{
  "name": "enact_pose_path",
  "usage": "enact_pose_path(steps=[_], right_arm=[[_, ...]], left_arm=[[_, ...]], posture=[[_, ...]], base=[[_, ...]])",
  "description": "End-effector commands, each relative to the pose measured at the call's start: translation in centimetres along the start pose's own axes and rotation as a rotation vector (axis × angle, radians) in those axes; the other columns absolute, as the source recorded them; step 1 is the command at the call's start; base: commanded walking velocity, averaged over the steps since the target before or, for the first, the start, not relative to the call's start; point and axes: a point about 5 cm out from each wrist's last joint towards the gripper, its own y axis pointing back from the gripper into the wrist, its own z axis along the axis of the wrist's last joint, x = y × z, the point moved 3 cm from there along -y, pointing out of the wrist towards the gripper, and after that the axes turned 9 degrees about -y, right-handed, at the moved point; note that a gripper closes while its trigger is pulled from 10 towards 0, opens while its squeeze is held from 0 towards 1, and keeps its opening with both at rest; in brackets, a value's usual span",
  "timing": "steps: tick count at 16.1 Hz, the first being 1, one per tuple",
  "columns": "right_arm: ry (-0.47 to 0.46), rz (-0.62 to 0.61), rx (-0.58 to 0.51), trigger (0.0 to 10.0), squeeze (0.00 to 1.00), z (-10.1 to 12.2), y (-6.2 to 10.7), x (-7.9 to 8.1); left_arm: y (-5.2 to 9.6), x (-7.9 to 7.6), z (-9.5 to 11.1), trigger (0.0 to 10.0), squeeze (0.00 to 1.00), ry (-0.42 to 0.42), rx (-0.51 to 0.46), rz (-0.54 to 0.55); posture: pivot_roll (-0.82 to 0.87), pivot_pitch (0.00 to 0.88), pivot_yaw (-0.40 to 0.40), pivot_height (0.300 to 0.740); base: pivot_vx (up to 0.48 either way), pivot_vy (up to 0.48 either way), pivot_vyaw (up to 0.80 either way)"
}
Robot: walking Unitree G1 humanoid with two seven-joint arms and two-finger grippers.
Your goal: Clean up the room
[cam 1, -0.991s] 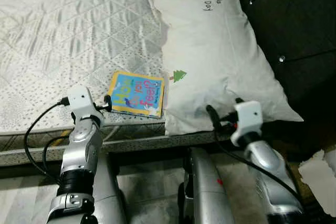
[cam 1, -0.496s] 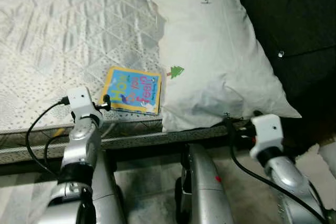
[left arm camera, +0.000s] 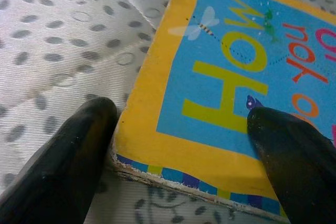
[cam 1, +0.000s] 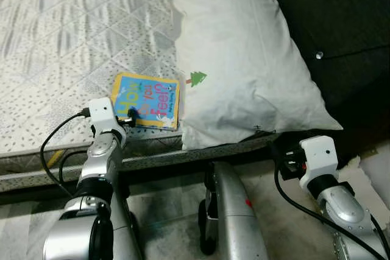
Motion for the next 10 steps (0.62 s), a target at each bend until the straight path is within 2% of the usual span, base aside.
enact_pose_path(steps=[1, 3, 10], right_arm=[[0.013, -0.012, 0.001, 10.0, 0.00, 0.3, 0.4, -0.5], [0.010, -0.003, 0.000, 10.0, 0.00, 0.3, 0.3, -0.3], [0.002, 0.009, -0.011, 10.0, 0.00, 0.5, -0.4, 0.1]], left_arm=[[0.1, -0.8, -1.0, 10.0, 0.00, -0.009, 0.027, -0.023], [0.3, -1.8, -1.3, 10.0, 0.00, -0.007, 0.029, -0.045], [0.9, -3.5, -2.3, 10.0, 0.00, -0.004, 0.034, -0.082]], posture=[[-0.18, 0.235, -0.129, 0.551], [-0.18, 0.231, -0.133, 0.551], [-0.16, 0.219, -0.128, 0.551]], base=[[0.000, 0.000, 0.00], [0.000, 0.000, 0.00], [0.000, 0.000, 0.00]])
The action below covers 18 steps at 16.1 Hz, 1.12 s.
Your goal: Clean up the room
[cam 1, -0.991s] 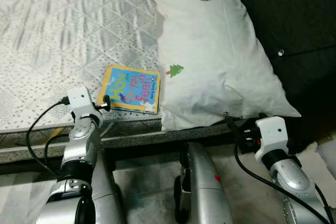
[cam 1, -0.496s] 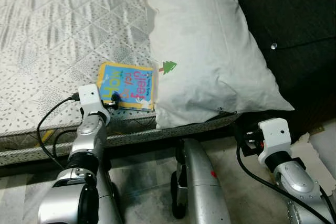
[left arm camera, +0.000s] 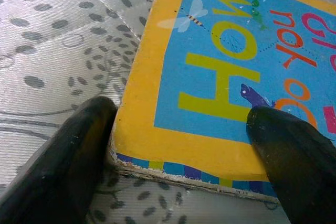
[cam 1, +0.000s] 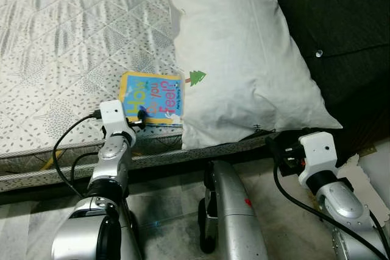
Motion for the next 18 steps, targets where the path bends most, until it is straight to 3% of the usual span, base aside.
enact_pose_path(steps=[1, 8, 11, 15, 18], right_arm=[[-0.001, 0.000, 0.016, 10.0, 0.00, -0.3, 0.2, 0.0], [-0.004, 0.024, -0.012, 10.0, 0.00, 0.0, -0.8, 0.7], [-0.009, 0.026, -0.023, 10.0, 0.00, 0.0, -1.3, 0.9], [-0.015, 0.034, -0.041, 10.0, 0.00, 0.1, -2.2, 1.3], [-0.025, 0.038, -0.055, 10.0, 0.00, 0.2, -3.0, 1.7]], left_arm=[[0.6, -1.1, -1.7, 10.0, 0.00, -0.011, 0.053, -0.036], [1.7, -2.2, -1.5, 10.0, 0.00, 0.011, 0.018, -0.050], [3.1, -1.7, -0.5, 10.0, 0.00, 0.027, -0.034, -0.022], [6.5, -0.2, 0.0, 10.0, 0.00, 0.000, -0.062, -0.001], [7.2, 0.9, 0.8, 10.0, 0.00, -0.033, -0.099, 0.031]], posture=[[-0.16, 0.218, -0.126, 0.551], [-0.13, 0.198, -0.117, 0.551], [-0.12, 0.186, -0.108, 0.551], [-0.08, 0.165, -0.096, 0.551], [-0.05, 0.140, -0.086, 0.551]], base=[[0.000, 0.000, 0.00], [0.000, 0.000, 0.00], [0.000, 0.000, 0.00], [0.000, 0.000, 0.00], [0.000, 0.000, 0.00]])
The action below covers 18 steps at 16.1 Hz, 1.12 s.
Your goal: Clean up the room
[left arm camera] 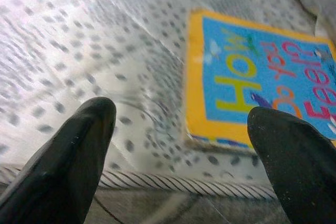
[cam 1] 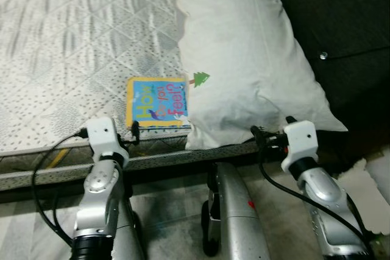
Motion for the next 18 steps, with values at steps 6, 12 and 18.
enact_pose_path(steps=[6, 12, 18], right_arm=[[-0.138, -0.037, -0.106, 10.0, 0.00, 1.9, -4.4, 1.3], [-0.227, -0.057, -0.195, 10.0, 0.00, 3.7, -7.2, 2.0], [-0.265, -0.052, -0.228, 10.0, 0.00, 4.4, -8.6, 2.2]], left_arm=[[1.5, 0.3, 4.0, 10.0, 0.00, -0.050, -0.172, 0.048], [-1.1, 1.6, 5.1, 10.0, 0.00, -0.095, -0.199, 0.098], [-2.4, 2.4, 5.5, 10.0, 0.00, -0.088, -0.216, 0.149]], posture=[[0.01, 0.046, -0.046, 0.551], [0.05, 0.000, -0.005, 0.596], [0.07, 0.000, -0.017, 0.655]], base=[[0.000, 0.000, 0.00], [0.000, 0.000, 0.00], [0.000, 0.000, 0.00]])
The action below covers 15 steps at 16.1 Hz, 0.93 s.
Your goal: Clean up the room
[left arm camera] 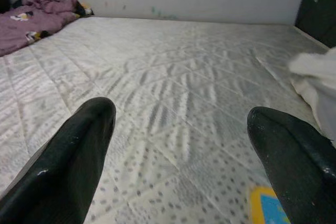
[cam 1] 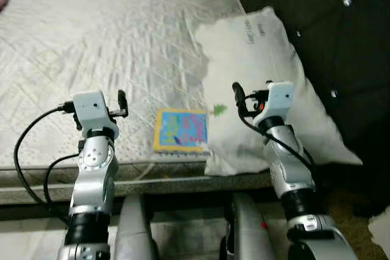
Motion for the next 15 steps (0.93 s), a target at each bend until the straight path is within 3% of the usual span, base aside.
enact_pose_path(steps=[1, 7, 9, 15], right_arm=[[-0.014, -0.010, -0.019, 10.0, 0.00, 0.4, -0.3, -0.1], [-0.038, -0.047, -0.021, 10.0, 0.00, -0.4, 0.0, -0.4], [-0.028, -0.081, -0.036, 10.0, 0.00, -0.1, 0.5, -1.2], [0.050, -0.160, -0.030, 10.0, 0.00, -0.5, 3.6, -3.8]], left_arm=[[-0.3, 0.4, 0.0, 10.0, 0.00, -0.001, -0.007, 0.018], [-0.8, 0.0, 0.1, 10.0, 0.00, 0.005, -0.023, -0.001], [-0.6, 0.0, 0.2, 10.0, 0.00, -0.042, -0.059, -0.037], [1.5, 0.9, -2.0, 10.0, 0.00, -0.073, -0.028, -0.064]], posture=[[0.06, 0.000, -0.013, 0.664], [0.08, 0.000, -0.010, 0.719], [0.08, 0.000, -0.011, 0.740], [0.04, 0.000, 0.009, 0.740]], base=[[0.000, 0.000, 0.00], [0.000, 0.000, 0.00], [0.000, 0.000, 0.00], [0.000, 0.000, 0.00]])
